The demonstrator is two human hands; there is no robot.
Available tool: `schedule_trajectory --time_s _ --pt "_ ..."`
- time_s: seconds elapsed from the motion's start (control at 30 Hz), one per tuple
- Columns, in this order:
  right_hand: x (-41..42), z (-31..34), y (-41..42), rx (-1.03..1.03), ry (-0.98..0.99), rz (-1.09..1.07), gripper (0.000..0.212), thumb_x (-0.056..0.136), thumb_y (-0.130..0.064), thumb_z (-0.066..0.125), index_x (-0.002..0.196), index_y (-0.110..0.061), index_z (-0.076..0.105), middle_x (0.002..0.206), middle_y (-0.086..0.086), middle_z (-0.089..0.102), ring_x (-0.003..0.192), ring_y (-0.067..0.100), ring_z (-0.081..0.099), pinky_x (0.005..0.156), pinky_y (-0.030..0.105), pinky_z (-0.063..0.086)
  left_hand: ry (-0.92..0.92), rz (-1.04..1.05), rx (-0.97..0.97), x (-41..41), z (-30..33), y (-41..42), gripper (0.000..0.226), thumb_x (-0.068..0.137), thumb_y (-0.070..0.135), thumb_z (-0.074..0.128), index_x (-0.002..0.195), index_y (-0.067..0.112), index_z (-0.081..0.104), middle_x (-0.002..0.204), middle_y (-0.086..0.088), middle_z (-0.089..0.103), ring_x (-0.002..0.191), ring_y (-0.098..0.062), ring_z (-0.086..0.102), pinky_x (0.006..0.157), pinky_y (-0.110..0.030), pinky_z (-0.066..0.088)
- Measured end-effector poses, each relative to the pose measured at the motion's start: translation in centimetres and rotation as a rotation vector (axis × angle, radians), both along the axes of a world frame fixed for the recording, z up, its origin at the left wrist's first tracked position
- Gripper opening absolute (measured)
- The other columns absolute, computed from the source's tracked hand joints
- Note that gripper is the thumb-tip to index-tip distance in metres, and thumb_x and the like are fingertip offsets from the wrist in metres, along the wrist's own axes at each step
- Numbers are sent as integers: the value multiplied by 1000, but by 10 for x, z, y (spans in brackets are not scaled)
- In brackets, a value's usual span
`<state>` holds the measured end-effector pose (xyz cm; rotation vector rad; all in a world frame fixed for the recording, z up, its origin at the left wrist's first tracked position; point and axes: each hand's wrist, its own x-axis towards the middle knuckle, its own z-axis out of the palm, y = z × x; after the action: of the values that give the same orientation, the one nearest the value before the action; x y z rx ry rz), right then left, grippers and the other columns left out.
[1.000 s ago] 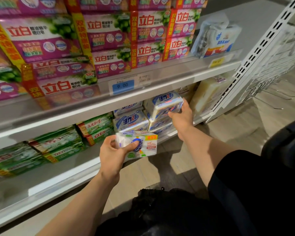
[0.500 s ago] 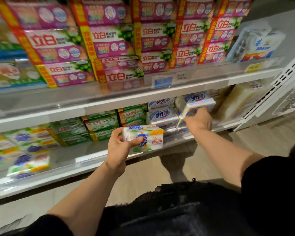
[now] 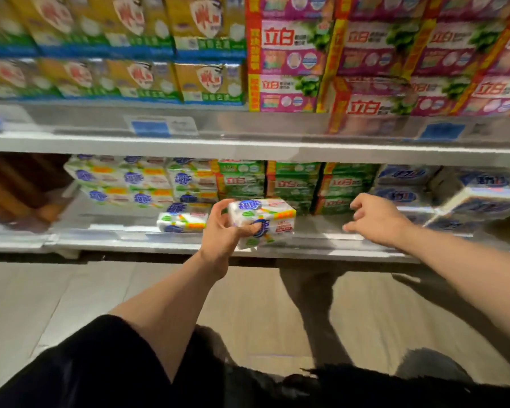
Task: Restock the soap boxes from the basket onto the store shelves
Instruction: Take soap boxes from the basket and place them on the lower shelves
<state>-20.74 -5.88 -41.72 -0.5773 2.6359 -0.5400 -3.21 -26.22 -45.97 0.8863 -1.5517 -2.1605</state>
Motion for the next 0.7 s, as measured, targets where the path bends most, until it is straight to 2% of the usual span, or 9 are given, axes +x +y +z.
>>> schedule_trajectory --time_s 0.07,0.17,0.3,0.37,0.43,0.5,0.6,0.63,0.7 --pt "8 2 -21 115 0 172 56 79 -22 77 126 -7 49 104 11 62 95 25 59 82 36 49 -15 13 -22 12 -5 -21 60 72 -14 73 115 18 48 105 -7 68 84 -12 70 65 -21 56" --pt "23 0 -53 233 24 379 60 80 -26 75 129 -9 46 121 12 57 108 25 56 92 37 48 -34 -14 -97 26 -6 -50 50 73 -12 73 108 16 50 109 -13 67 87 -16 71 68 -23 56" --pt "43 -17 -93 295 53 549 53 84 -30 69 127 -12 44 121 8 55 106 24 55 90 38 48 -100 18 -212 42 8 -105 57 69 -14 75 116 7 51 104 -14 66 78 -13 71 63 -23 56" --pt "55 -31 -109 295 106 597 49 85 -30 66 125 -13 44 123 7 52 109 24 52 91 36 47 -127 -5 -242 53 18 -140 68 60 -6 83 120 10 54 114 -19 63 92 -23 69 75 -32 59" --pt "67 -42 -124 262 148 621 45 87 -29 63 125 -15 44 124 5 49 115 23 49 91 33 45 -176 -9 -304 64 28 -171 71 50 2 88 112 19 59 113 -9 66 100 -24 66 84 -34 56" --pt "75 -50 -136 215 182 615 40 88 -26 61 123 -17 44 122 2 48 115 21 47 90 32 44 -187 -22 -330 71 36 -192 65 53 0 82 109 22 59 102 5 71 97 -18 66 80 -27 55" --pt "81 -63 -150 171 199 583 39 88 -22 58 124 -18 44 123 0 48 117 20 45 93 32 43 -140 -64 -296 73 33 -207 55 68 -11 70 111 21 57 91 11 74 87 -10 70 69 -18 55" --pt "82 -68 -152 174 202 578 40 88 -22 58 125 -19 43 124 0 48 118 20 45 94 32 43 -136 -87 -280 71 27 -208 55 70 -11 69 114 20 56 91 12 74 85 -8 71 68 -17 55" --pt "81 -75 -152 210 202 598 41 88 -25 58 126 -19 43 127 0 48 119 20 45 96 33 43 -149 -134 -249 65 14 -204 68 70 -10 74 129 14 52 108 6 71 97 -14 69 76 -22 56"
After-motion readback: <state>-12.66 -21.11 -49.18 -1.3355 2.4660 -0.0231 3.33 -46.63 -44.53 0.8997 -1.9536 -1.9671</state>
